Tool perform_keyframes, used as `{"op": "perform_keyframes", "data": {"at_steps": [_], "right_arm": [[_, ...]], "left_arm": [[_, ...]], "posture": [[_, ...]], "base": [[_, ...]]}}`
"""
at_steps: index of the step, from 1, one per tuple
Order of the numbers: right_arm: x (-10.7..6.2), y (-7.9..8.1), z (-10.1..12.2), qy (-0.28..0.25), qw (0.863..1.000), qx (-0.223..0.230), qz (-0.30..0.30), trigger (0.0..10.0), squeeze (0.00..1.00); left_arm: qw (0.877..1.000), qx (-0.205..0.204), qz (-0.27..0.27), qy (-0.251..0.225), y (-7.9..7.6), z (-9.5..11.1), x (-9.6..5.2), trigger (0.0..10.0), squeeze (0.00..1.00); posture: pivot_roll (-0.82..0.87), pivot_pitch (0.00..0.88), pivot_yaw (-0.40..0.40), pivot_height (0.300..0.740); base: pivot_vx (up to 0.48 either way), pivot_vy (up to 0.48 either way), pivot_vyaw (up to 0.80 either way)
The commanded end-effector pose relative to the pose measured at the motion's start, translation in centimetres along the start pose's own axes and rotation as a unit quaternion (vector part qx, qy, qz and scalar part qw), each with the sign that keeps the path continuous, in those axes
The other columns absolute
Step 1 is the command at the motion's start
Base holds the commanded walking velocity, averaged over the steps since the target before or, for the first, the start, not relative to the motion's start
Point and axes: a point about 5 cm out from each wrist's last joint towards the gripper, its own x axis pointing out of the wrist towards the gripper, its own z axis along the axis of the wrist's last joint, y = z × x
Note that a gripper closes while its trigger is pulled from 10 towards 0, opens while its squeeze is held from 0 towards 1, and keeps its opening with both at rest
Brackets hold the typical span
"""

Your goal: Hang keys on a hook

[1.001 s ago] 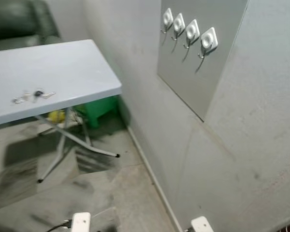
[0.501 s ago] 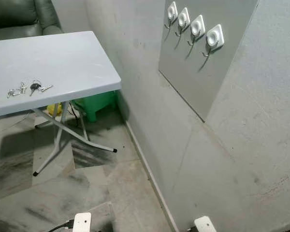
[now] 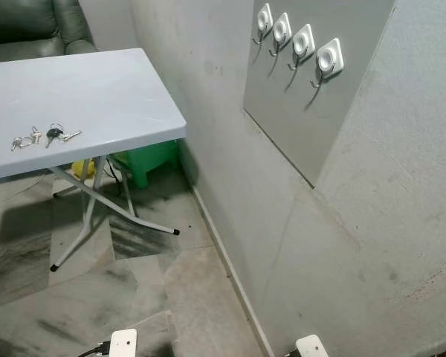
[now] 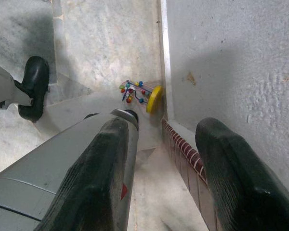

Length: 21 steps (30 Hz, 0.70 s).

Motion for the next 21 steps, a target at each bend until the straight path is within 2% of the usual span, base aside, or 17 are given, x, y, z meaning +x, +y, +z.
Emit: {"op": "perform_keyframes", "data": {"at_steps": [1, 3, 21], "right_arm": [[-0.03, -0.15, -0.04, -0.001, 1.000, 0.009, -0.005, 10.0, 0.00], [-0.03, -0.14, -0.05, -0.001, 1.000, 0.010, -0.005, 10.0, 0.00], [-0.18, -0.47, -0.47, 0.001, 1.000, 0.011, -0.006, 10.0, 0.00]], "left_arm": [[1.000, -0.004, 0.003, 0.010, 0.37, -0.46, -0.11, 10.0, 0.00], [1.000, -0.004, 0.003, 0.010, 0.38, -0.47, -0.11, 10.0, 0.00], [1.000, -0.005, 0.006, 0.015, 0.48, -0.80, -0.20, 10.0, 0.00]], "posture": [[-0.08, 0.000, -0.018, 0.728], [-0.08, 0.000, -0.018, 0.728], [-0.08, 0.000, -0.022, 0.728]], "base": [[0.000, 0.247, 0.00], [0.000, 0.247, 0.00], [0.000, 0.480, 0.00]]}}
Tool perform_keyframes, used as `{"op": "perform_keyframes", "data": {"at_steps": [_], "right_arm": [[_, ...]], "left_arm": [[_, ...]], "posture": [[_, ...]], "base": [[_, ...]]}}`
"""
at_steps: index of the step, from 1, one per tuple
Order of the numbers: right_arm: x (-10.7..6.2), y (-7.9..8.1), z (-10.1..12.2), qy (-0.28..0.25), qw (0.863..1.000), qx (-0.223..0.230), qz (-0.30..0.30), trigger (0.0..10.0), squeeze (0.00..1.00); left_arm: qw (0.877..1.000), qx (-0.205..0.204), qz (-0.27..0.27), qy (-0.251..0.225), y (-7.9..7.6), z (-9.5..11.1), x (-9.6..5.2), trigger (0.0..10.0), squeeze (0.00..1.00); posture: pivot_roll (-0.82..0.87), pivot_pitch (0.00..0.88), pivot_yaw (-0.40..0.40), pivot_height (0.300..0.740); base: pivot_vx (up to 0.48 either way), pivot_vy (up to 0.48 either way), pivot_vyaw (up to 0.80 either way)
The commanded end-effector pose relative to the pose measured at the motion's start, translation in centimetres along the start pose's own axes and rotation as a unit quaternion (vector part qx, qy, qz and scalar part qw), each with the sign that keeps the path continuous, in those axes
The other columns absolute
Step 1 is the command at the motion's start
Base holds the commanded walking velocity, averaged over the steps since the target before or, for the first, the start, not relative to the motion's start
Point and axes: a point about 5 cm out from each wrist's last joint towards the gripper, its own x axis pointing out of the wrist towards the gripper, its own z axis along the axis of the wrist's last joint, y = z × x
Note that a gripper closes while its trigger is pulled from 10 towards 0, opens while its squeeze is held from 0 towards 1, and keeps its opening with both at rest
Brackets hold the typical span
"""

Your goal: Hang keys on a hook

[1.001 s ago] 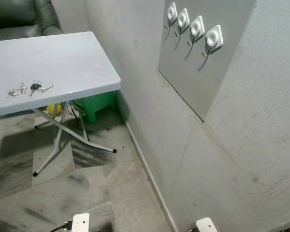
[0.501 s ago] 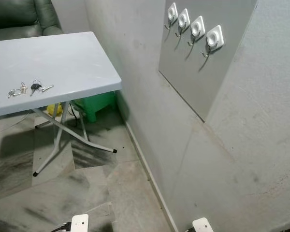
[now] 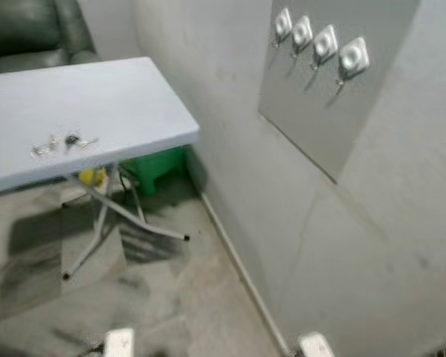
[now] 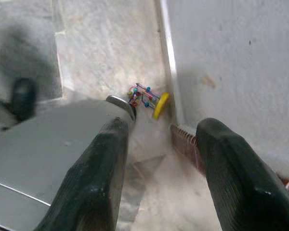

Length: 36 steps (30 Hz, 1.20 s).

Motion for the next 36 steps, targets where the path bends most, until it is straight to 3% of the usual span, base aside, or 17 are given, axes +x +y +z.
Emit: {"op": "perform_keyframes", "data": {"at_steps": [1, 6, 27, 36], "right_arm": [[0.21, 1.18, 0.34, -0.003, 1.000, -0.004, 0.017, 10.0, 0.00], [0.21, 1.16, 0.33, 0.000, 1.000, -0.018, 0.018, 10.0, 0.00], [0.35, 1.21, 1.01, -0.005, 0.999, -0.034, 0.021, 10.0, 0.00], [0.24, 0.98, 0.67, -0.007, 1.000, -0.011, 0.018, 10.0, 0.00]], "left_arm": [[1.000, 0.000, 0.009, 0.010, 0.60, -0.39, -0.11, 10.0, 0.00], [1.000, 0.000, 0.009, 0.009, 0.60, -0.30, -0.08, 10.0, 0.00], [1.000, 0.003, 0.011, 0.003, 0.72, 0.27, 0.05, 10.0, 0.00], [1.000, 0.007, 0.010, -0.006, 0.84, 0.47, 0.04, 10.0, 0.00]], "posture": [[-0.08, 0.000, -0.022, 0.728], [-0.08, 0.000, -0.023, 0.728], [-0.07, 0.000, -0.026, 0.728], [-0.07, 0.000, -0.024, 0.728]], "base": [[0.000, 0.480, 0.00], [0.000, 0.480, 0.25], [0.000, 0.478, 0.80], [0.000, 0.000, 0.31]]}}
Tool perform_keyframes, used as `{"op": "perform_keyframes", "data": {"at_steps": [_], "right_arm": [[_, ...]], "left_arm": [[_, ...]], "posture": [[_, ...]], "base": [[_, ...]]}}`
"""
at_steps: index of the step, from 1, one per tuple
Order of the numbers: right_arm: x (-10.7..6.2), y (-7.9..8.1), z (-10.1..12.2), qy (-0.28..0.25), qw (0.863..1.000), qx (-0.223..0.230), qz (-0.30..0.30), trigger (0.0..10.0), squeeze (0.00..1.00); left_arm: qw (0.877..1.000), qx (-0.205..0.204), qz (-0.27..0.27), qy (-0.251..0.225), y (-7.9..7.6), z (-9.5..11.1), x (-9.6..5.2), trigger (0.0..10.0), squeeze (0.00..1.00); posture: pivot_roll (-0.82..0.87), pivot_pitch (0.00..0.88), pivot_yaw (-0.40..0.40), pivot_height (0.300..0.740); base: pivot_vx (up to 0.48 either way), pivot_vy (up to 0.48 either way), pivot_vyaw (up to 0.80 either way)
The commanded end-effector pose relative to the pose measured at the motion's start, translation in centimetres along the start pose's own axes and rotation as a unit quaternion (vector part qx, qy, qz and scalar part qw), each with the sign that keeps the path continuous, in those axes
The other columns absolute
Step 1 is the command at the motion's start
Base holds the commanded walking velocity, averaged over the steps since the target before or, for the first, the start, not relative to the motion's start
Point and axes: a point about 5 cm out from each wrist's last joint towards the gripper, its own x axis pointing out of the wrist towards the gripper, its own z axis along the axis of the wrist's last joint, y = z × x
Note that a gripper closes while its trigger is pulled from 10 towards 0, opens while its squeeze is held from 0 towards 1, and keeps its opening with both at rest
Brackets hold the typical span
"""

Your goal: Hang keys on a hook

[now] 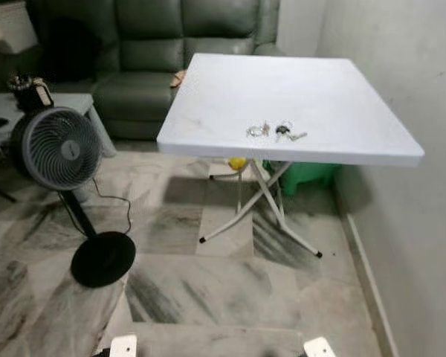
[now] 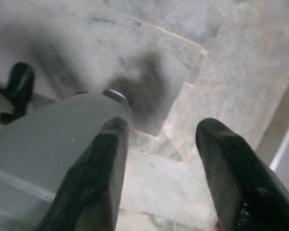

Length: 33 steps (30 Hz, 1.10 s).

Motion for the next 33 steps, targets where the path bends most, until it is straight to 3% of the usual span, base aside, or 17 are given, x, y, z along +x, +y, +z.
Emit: {"op": "perform_keyframes", "data": {"at_steps": [1, 7, 12, 14, 19, 20, 22, 25, 28, 31, 32, 33], "right_arm": [[0.0, 0.0, 0.0, -0.003, 1.000, 0.009, 0.002, 10.0, 0.00], [0.0, -0.3, 0.3, -0.015, 1.000, 0.007, -0.001, 10.0, 0.00], [0.2, -1.2, 4.5, -0.100, 0.995, 0.009, -0.001, 10.0, 0.00], [0.0, -1.5, 8.0, -0.172, 0.985, 0.007, 0.006, 10.0, 0.00], [-0.8, -1.5, 12.5, -0.274, 0.962, 0.003, 0.014, 10.0, 0.00], [-1.2, -1.5, 14.2, -0.313, 0.949, 0.025, 0.018, 10.0, 0.00], [-1.5, -1.3, 15.2, -0.337, 0.941, 0.032, 0.023, 10.0, 0.00], [-1.6, -1.3, 15.4, -0.342, 0.939, 0.031, 0.025, 10.0, 0.00], [-3.1, -0.9, 18.3, -0.423, 0.905, 0.032, 0.037, 10.0, 0.00], [-3.2, -0.9, 18.3, -0.426, 0.904, 0.032, 0.038, 10.0, 0.00], [-4.3, -1.0, 19.4, -0.468, 0.883, 0.019, 0.006, 10.0, 0.00], [-4.7, -1.0, 19.7, -0.481, 0.876, 0.026, 0.010, 10.0, 0.00]], "left_arm": [[1.000, 0.005, -0.005, -0.013, -0.2, 0.6, 0.1, 10.0, 0.00], [0.999, 0.014, -0.008, -0.033, -0.2, 1.4, 0.2, 10.0, 0.00], [0.991, 0.010, -0.008, -0.132, 0.2, 5.2, 0.3, 10.0, 0.00], [0.980, -0.011, -0.010, -0.198, 0.4, 7.6, 0.1, 10.0, 0.00], [0.963, -0.035, -0.023, -0.267, 0.3, 10.3, -0.4, 10.0, 0.00], [0.958, -0.038, -0.037, -0.282, 0.0, 11.4, -0.5, 10.0, 0.00], [0.956, -0.037, -0.044, -0.287, -0.2, 12.1, -0.6, 10.0, 0.00], [0.956, -0.037, -0.045, -0.289, -0.3, 12.2, -0.6, 10.0, 0.00], [0.921, -0.022, -0.066, -0.383, -1.3, 15.1, -2.2, 10.0, 0.00], [0.920, -0.024, -0.068, -0.385, -1.3, 15.1, -2.3, 10.0, 0.00], [0.891, -0.027, -0.089, -0.444, -2.0, 16.8, -4.0, 10.0, 0.00], [0.879, -0.023, -0.094, -0.467, -2.2, 17.2, -4.8, 10.0, 0.00]], "posture": [[-0.07, 0.000, -0.026, 0.728], [-0.07, 0.000, -0.028, 0.728], [-0.08, 0.000, -0.025, 0.728], [-0.09, 0.000, -0.024, 0.728], [-0.08, 0.000, -0.024, 0.728], [-0.09, 0.000, -0.023, 0.728], [-0.09, 0.000, -0.023, 0.728], [-0.09, 0.000, -0.023, 0.728], [-0.08, 0.000, -0.023, 0.728], [-0.08, 0.000, -0.023, 0.728], [-0.08, 0.000, -0.025, 0.728], [-0.08, 0.000, -0.025, 0.728]], "base": [[0.000, 0.000, 0.00], [0.000, 0.000, 0.00], [0.000, 0.000, 0.00], [0.000, 0.000, 0.00], [0.000, 0.000, 0.00], [0.000, 0.000, 0.00], [0.000, 0.000, 0.00], [0.000, 0.000, 0.00], [0.000, 0.000, 0.00], [0.000, 0.000, 0.00], [0.000, 0.000, 0.00], [0.000, 0.000, 0.00]]}}
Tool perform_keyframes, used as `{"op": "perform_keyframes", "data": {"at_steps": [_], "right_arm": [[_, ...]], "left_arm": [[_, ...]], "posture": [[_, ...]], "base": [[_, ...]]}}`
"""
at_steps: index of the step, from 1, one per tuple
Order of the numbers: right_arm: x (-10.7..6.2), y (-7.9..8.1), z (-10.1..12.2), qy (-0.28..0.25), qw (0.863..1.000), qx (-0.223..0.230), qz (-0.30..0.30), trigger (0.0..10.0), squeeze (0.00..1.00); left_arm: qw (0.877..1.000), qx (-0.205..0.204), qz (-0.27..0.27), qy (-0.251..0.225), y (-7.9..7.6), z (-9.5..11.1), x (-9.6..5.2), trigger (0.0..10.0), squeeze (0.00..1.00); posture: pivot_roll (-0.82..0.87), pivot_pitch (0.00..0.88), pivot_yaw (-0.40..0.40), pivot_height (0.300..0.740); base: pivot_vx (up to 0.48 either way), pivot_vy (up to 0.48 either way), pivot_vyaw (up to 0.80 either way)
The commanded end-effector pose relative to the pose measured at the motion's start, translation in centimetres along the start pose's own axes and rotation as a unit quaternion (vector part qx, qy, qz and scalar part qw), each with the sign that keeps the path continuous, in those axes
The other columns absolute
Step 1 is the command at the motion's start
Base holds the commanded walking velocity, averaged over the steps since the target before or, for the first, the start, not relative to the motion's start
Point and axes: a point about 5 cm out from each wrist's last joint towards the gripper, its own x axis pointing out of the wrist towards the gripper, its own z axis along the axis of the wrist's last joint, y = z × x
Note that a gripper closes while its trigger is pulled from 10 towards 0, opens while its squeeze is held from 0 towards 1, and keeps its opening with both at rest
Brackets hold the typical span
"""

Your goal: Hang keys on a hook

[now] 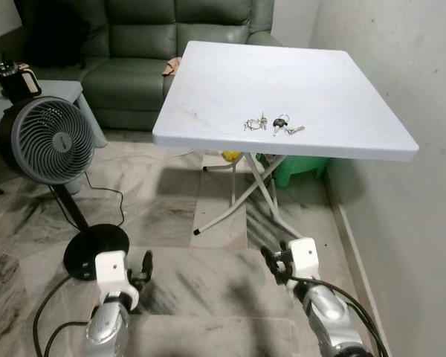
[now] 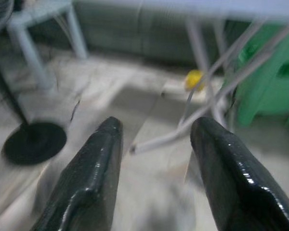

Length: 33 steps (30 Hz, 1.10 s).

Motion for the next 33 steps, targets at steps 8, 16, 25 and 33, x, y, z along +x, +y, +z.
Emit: {"op": "perform_keyframes", "data": {"at_steps": [8, 16, 25, 33], "right_arm": [[-0.5, -0.4, 2.2, -0.050, 0.997, 0.052, 0.002, 10.0, 1.00], [-0.1, -0.1, 4.1, -0.078, 0.996, 0.039, 0.027, 10.0, 1.00], [0.5, -0.4, 6.1, -0.099, 0.994, 0.023, 0.037, 10.0, 1.00], [0.3, -1.1, 6.2, -0.096, 0.995, 0.021, 0.029, 10.0, 1.00]], "left_arm": [[0.998, -0.020, -0.030, -0.049, -1.2, 2.7, -1.3, 10.0, 0.00], [0.998, -0.003, -0.027, -0.055, -0.6, 4.4, -0.7, 10.0, 0.00], [0.999, 0.020, -0.029, -0.033, -1.0, 5.0, 0.4, 10.0, 0.00], [0.999, 0.030, -0.013, -0.040, -0.5, 6.0, 0.4, 10.0, 0.00]], "posture": [[-0.07, 0.000, -0.029, 0.728], [-0.07, 0.000, -0.030, 0.728], [-0.08, 0.000, -0.038, 0.728], [-0.09, 0.000, -0.026, 0.728]], "base": [[0.000, 0.000, 0.00], [0.000, 0.000, 0.00], [0.000, 0.000, 0.00], [0.000, 0.000, 0.00]]}}
